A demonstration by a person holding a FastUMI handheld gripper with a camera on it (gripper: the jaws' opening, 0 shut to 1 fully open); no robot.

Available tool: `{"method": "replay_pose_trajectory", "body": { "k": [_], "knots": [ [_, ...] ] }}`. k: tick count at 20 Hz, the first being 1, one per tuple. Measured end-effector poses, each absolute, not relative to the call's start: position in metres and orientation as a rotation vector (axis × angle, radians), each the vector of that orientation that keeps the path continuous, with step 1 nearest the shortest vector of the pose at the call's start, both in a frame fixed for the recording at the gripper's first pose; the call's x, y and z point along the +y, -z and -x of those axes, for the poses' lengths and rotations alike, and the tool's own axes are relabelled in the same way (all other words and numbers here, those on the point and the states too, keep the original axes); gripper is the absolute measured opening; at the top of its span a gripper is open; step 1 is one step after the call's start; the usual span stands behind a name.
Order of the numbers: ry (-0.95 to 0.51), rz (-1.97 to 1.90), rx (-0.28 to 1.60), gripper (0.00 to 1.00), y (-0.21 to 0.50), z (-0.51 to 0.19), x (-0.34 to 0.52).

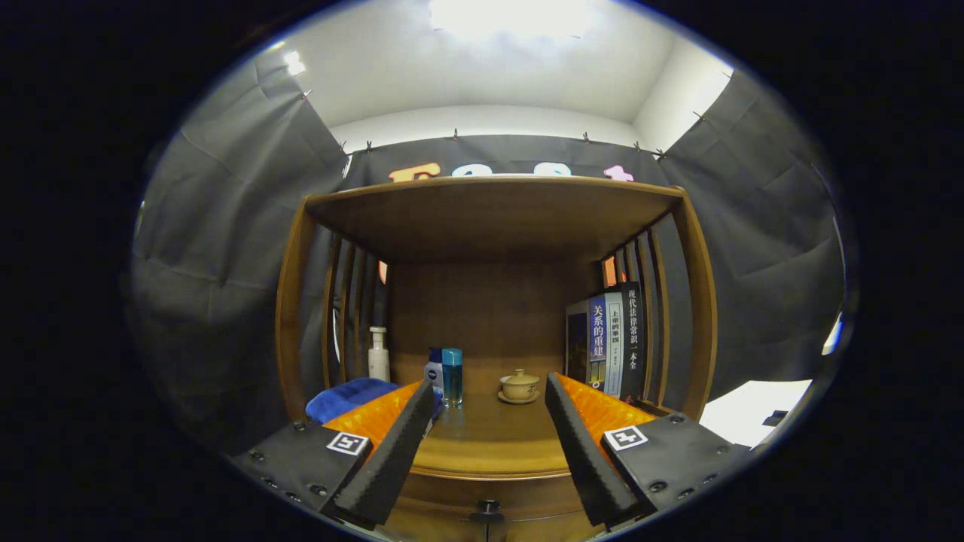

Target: Pull open the drawer, take out the items inside it, and place them on the countertop above the cabinet.

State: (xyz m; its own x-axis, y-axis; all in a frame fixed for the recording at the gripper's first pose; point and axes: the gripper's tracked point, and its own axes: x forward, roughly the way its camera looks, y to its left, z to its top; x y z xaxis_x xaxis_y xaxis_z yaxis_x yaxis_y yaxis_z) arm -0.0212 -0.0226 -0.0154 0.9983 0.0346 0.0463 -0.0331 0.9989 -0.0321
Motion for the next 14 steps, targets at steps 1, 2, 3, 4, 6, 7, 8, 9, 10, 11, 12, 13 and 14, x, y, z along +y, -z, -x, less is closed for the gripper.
{"method": "replay_pose_trajectory", "body": {
  "k": [1,2,3,4,6,7,8,9,10,11,12,13,14],
  "knots": [
    [-0.035,0.018,-0.044,0.98,0.019,0.02,-0.023],
    [-0.034,0.002,-0.03,0.98,0.026,0.019,-0.023],
    [-0.03,-0.015,-0.02,0.98,0.035,0.019,-0.023],
    [-0.021,-0.027,-0.023,0.98,0.042,0.018,-0.025],
    [-0.002,-0.039,-0.01,0.98,0.067,0.02,-0.025],
    [-0.003,-0.039,-0.001,0.98,0.081,0.021,-0.021],
    [-0.002,-0.025,0.009,0.99,0.097,0.023,-0.017],
    [-0.013,-0.019,0.03,0.99,0.111,0.026,-0.011],
    [-0.019,0.003,0.053,0.99,0.125,0.027,-0.01],
    [-0.02,0.015,0.064,0.99,0.141,0.026,-0.009],
    [-0.01,0.028,0.079,0.99,0.151,0.023,-0.011],
    [-0.004,0.031,0.1,0.98,0.162,0.021,-0.014],
    [0.001,0.028,0.122,0.98,0.173,0.018,-0.017]
  ]
}}
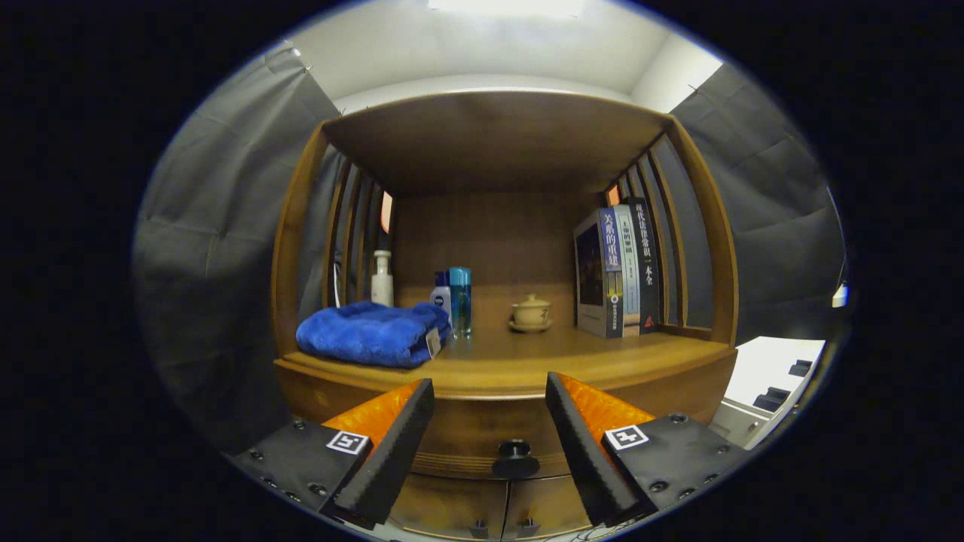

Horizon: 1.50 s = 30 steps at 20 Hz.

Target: Pull open the drawer, take out the items inside it, and place them on the countertop above the cabinet.

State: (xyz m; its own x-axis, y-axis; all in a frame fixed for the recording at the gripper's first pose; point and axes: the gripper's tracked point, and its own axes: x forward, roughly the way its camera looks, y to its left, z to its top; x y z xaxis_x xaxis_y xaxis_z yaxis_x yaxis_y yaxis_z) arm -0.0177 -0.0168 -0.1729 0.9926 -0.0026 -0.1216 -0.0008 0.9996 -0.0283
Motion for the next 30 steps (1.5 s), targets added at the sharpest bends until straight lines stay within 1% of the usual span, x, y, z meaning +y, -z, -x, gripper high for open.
{"method": "replay_pose_trajectory", "body": {
  "k": [6,10,14,15,18,19,20,21,23,25,28,29,30],
  "knots": [
    [0.033,0.007,0.249,0.99,0.236,0.008,-0.037],
    [0.028,-0.003,0.293,0.99,0.25,0.007,-0.04],
    [0.023,-0.005,0.306,0.76,0.255,0.007,-0.041],
    [0.044,0.007,0.324,0.71,0.259,0.01,-0.047],
    [0.049,-0.01,0.345,0.54,0.259,0.007,-0.046],
    [0.057,-0.002,0.377,0.51,0.259,0.007,-0.047],
    [0.063,0.007,0.428,0.51,0.263,0.007,-0.047],
    [0.072,0.005,0.472,0.47,0.265,0.008,-0.047],
    [0.067,0.026,0.543,0.45,0.264,0.011,-0.049],
    [0.004,0.085,0.54,0.42,0.263,0.013,-0.048],
    [0.03,0.008,0.543,0.42,0.265,0.012,-0.047],
    [0.032,-0.012,0.543,0.34,0.264,0.014,-0.046],
    [0.035,0.003,0.55,0.34,0.265,0.016,-0.046]
  ]
}}
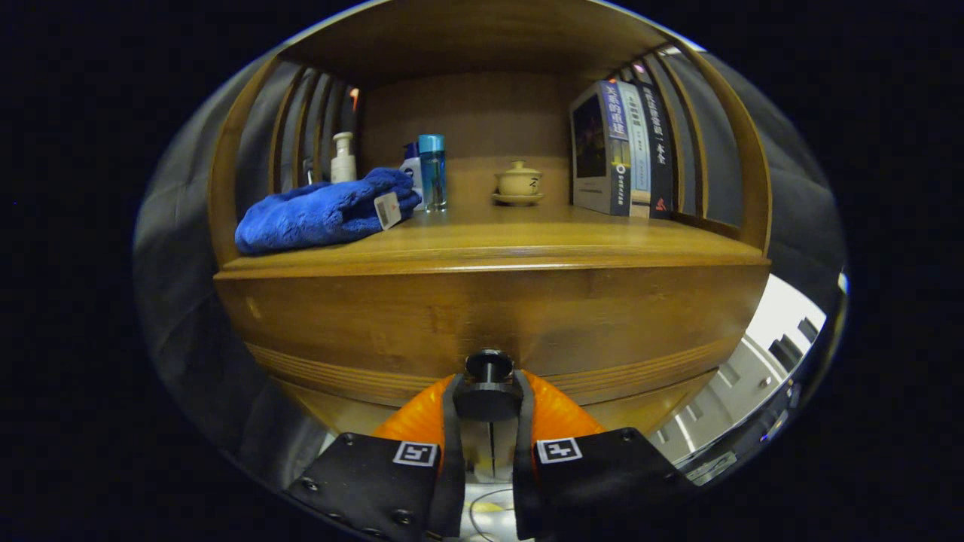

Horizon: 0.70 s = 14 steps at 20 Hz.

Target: Pull open the drawer, take out the items inside it, and place them on the countertop above the cabinet.

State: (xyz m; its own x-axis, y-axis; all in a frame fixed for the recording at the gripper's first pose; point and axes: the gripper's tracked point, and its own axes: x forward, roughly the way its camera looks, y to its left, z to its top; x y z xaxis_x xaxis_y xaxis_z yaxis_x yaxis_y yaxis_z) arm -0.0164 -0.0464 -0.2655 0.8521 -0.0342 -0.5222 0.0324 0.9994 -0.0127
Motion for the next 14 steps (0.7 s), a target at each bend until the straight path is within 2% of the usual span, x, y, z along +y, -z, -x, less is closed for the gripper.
{"method": "replay_pose_trajectory", "body": {
  "k": [14],
  "knots": [
    [0.024,0.042,0.617,0.34,0.25,0.102,-0.043]
  ]
}}
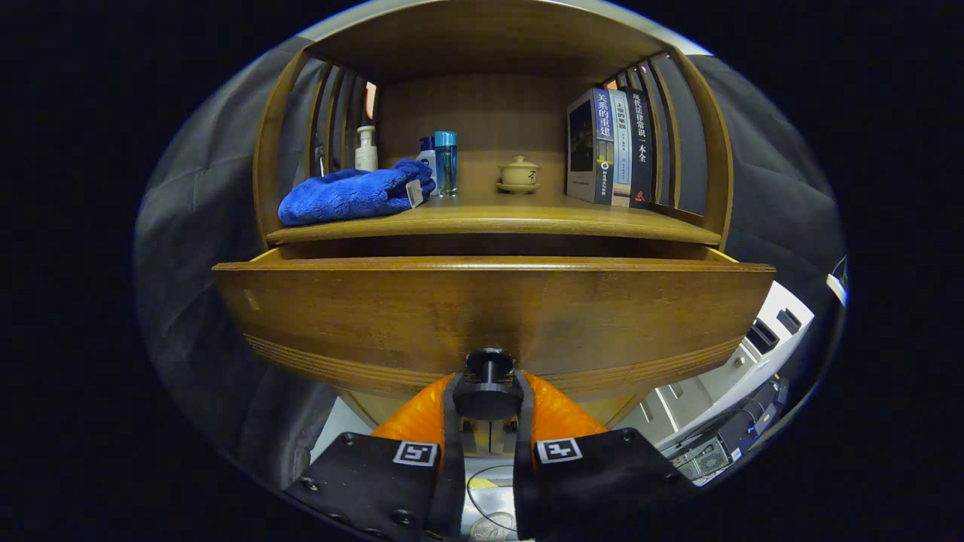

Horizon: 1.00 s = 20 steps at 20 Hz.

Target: Pull open the drawer, take out the items inside it, and place them on the countertop above the cabinet.

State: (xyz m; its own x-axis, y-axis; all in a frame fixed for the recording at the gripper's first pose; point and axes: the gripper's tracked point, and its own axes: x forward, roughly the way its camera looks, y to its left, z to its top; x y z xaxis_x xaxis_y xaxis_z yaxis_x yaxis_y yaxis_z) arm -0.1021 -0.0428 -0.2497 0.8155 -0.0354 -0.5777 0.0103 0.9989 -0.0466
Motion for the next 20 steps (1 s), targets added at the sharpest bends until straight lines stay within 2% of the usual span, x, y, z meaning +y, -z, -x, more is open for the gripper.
{"method": "replay_pose_trajectory", "body": {
  "k": [20],
  "knots": [
    [-0.012,0.086,0.868,0.34,0.246,0.201,-0.033]
  ]
}}
